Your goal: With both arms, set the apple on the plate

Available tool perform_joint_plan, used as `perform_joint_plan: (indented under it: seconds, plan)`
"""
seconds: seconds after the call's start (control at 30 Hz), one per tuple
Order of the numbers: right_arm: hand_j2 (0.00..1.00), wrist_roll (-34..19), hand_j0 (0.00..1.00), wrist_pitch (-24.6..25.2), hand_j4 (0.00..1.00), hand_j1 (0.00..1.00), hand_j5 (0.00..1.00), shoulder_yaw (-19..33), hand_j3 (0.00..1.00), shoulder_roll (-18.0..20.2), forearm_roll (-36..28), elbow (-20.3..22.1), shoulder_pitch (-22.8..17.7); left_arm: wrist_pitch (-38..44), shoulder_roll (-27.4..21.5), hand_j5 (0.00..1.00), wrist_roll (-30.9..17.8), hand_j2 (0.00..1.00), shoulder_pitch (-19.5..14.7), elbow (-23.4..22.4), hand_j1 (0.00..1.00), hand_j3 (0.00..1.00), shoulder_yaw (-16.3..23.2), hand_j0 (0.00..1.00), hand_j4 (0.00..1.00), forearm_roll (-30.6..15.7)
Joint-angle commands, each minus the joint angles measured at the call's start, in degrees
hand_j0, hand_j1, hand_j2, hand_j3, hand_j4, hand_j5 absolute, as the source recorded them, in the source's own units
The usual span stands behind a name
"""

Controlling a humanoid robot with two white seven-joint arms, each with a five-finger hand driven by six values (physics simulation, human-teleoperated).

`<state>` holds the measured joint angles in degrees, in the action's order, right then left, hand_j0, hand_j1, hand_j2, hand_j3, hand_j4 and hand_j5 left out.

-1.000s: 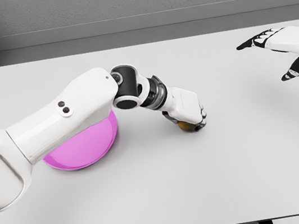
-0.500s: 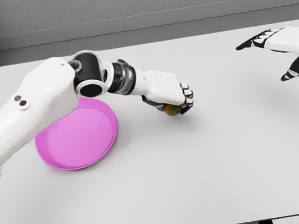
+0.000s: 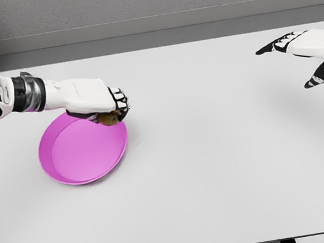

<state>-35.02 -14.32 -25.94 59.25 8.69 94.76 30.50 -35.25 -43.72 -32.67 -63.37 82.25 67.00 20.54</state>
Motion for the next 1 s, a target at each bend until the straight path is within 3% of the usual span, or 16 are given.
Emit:
perform_joint_plan:
  seconds: [0.0,0.13,0.23,0.27,0.3,0.57,0.6,0.63,0.77,0.97]
  plan:
    - [1.00,0.0,1.00,0.0,1.00,1.00,1.00,0.0,1.00,0.1,-0.2,0.0,0.0,0.3,-2.5,0.05,0.0,0.05,0.1,0.1,0.05,0.05,-0.2,0.05,0.05,-0.7]
    - [1.00,0.0,1.00,0.1,1.00,1.00,1.00,-0.1,1.00,0.1,-0.2,0.0,0.0,0.3,-3.8,0.06,-0.2,0.06,2.3,0.2,0.06,0.06,-0.2,0.06,0.06,-0.5]
    - [1.00,0.0,1.00,0.1,1.00,1.00,1.00,-0.1,1.00,0.1,-0.2,0.0,0.0,0.3,-3.7,0.12,-0.4,0.12,2.5,0.2,0.12,0.12,-0.1,0.12,0.12,-0.1]
    - [1.00,0.0,1.00,0.1,1.00,1.00,1.00,-0.1,1.00,0.1,-0.2,0.0,0.0,0.3,-3.7,0.44,-0.5,0.44,2.5,0.2,0.44,0.44,0.0,0.44,0.44,0.2]
    - [1.00,0.0,1.00,0.1,1.00,1.00,1.00,-0.1,1.00,0.1,-0.2,0.0,0.0,0.3,-3.6,0.98,-0.5,0.98,2.6,0.2,0.98,0.98,0.1,0.98,0.98,0.5]
    - [1.00,0.0,1.00,0.1,1.00,1.00,1.00,-0.1,1.00,0.1,-0.2,0.0,0.0,0.3,-5.3,1.00,-0.4,1.00,2.6,-0.4,1.00,1.00,-0.2,1.00,1.00,-0.1]
    - [1.00,0.0,1.00,0.1,1.00,1.00,1.00,-0.1,1.00,0.1,-0.2,0.0,0.0,0.3,-6.8,1.00,0.0,1.00,2.5,-0.6,1.00,1.00,-0.6,1.00,1.00,-2.9]
    - [1.00,0.0,1.00,0.1,1.00,1.00,1.00,-0.1,1.00,0.1,-0.2,0.0,0.0,0.3,-8.4,1.00,0.0,1.00,2.6,-0.9,1.00,1.00,-0.8,1.00,1.00,-8.4]
    - [1.00,0.0,1.00,0.0,1.00,1.00,1.00,-0.1,1.00,0.1,-0.2,0.0,0.0,0.3,-8.8,1.00,-0.1,1.00,4.3,-6.8,1.00,1.00,-2.7,1.00,1.00,-18.4]
    - [1.00,0.0,1.00,0.1,1.00,1.00,1.00,-0.1,1.00,0.1,-0.2,0.0,0.0,0.3,-9.1,1.00,-0.2,1.00,8.8,-7.3,1.00,1.00,-10.4,1.00,1.00,-18.9]
